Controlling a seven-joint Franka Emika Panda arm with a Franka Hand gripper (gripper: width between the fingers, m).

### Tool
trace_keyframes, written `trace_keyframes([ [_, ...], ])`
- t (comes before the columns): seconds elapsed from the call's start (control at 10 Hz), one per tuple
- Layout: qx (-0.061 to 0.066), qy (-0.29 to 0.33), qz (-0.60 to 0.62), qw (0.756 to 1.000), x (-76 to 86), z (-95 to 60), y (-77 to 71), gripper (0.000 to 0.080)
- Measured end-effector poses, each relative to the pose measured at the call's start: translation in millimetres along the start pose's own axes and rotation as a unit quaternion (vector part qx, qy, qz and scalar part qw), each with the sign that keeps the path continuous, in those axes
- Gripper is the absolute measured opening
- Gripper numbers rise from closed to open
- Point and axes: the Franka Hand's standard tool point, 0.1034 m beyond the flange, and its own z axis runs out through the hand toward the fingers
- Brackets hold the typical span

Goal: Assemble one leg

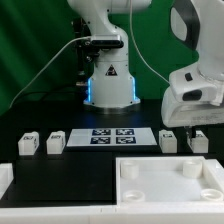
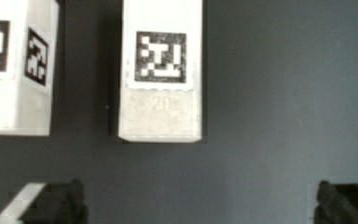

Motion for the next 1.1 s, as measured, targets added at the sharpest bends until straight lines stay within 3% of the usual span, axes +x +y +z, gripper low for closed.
trace_keyframes([
  [0.2, -0.006, -0.095, 0.000, 0.995, -4.8, 3.1, 2.7, 0.0649],
  [0.4, -0.021, -0.217, 0.005, 0.976, -16.9, 12.1, -1.3, 0.0649],
  [0.9, -0.020, -0.229, 0.000, 0.973, -11.4, 16.3, -4.5, 0.0649],
  [1.1, -0.019, -0.226, -0.002, 0.974, -15.2, 30.7, -1.8, 0.0649],
])
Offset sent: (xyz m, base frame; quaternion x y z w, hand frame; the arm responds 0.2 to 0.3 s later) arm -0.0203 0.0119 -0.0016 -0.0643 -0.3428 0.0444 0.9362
